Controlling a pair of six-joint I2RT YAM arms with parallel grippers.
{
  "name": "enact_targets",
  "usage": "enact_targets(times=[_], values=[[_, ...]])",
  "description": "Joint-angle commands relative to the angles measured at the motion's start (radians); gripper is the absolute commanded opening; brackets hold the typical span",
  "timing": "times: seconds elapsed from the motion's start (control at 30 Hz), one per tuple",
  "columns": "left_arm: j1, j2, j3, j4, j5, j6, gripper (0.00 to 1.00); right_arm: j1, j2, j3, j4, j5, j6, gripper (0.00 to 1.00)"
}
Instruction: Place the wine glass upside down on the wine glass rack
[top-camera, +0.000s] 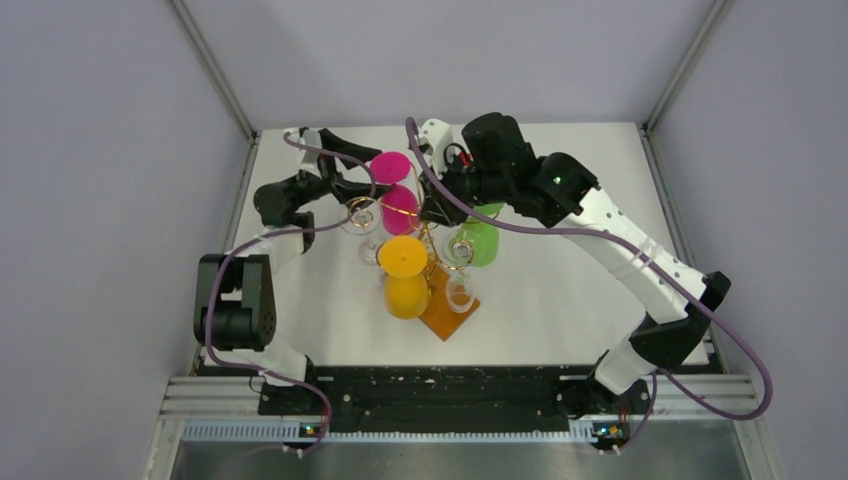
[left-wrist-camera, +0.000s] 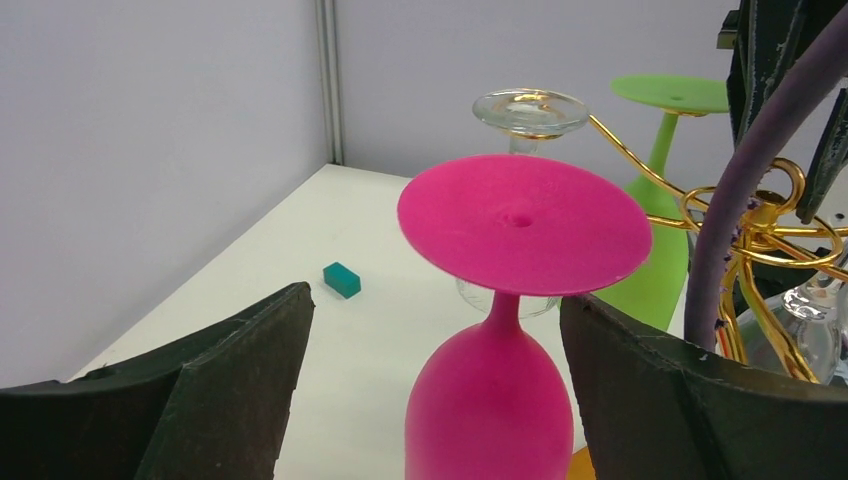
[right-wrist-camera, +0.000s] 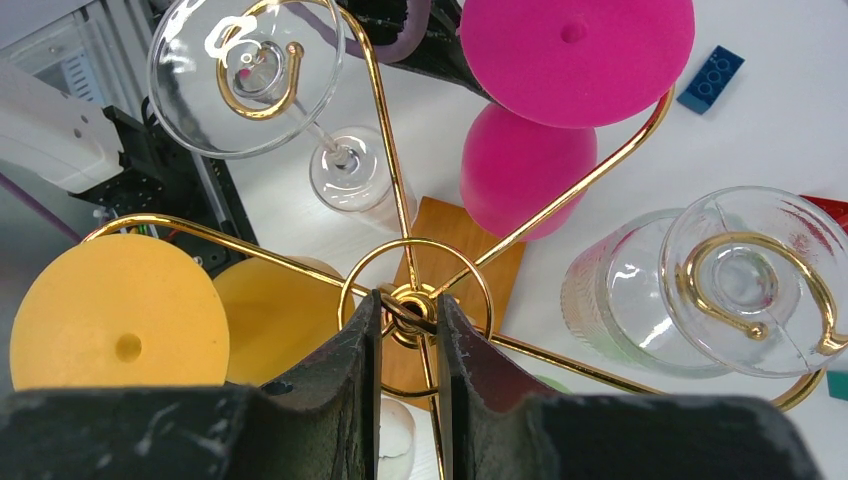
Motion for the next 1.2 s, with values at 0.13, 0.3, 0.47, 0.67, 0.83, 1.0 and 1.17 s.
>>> enact_targets(times=[0.13,0.3,0.47,0.67,0.83,1.0,1.17], values=[[0.098,-0.046,0.017,0.101,0.015,-0.015,0.98,-0.006,0.026,0.017,-0.033,0.083,-0.009,0.05],[0.171,-0.086,-0.022,0.101,0.022,0.013,0.98,-0.005,0.029,0.018,-0.033,0.083,-0.010,0.05],[0.263,-0.125,-0.045,0.101,-0.010,-0.015,0.98,-0.007,0.034,0.025,-0.033,0.084,-0.011,0.05],[0.302,-0.154,-0.090,0.101,-0.219,-0.124,0.97,-0.006,0.026,0.040,-0.032,0.104,-0.005,0.05],[0.302,-0.186,-0.179,0.101,-0.372,-0.135,0.97,-0.007,0.021,0.093,-0.015,0.131,0.008,0.16],[0.302,-0.236,-0.214,0.101,-0.414,-0.122,0.97,-0.007,0.021,0.132,0.004,0.126,0.010,0.31],[0.302,-0.251,-0.220,0.101,-0.406,-0.117,0.97,-0.005,0.022,0.130,0.013,0.089,0.019,0.32]])
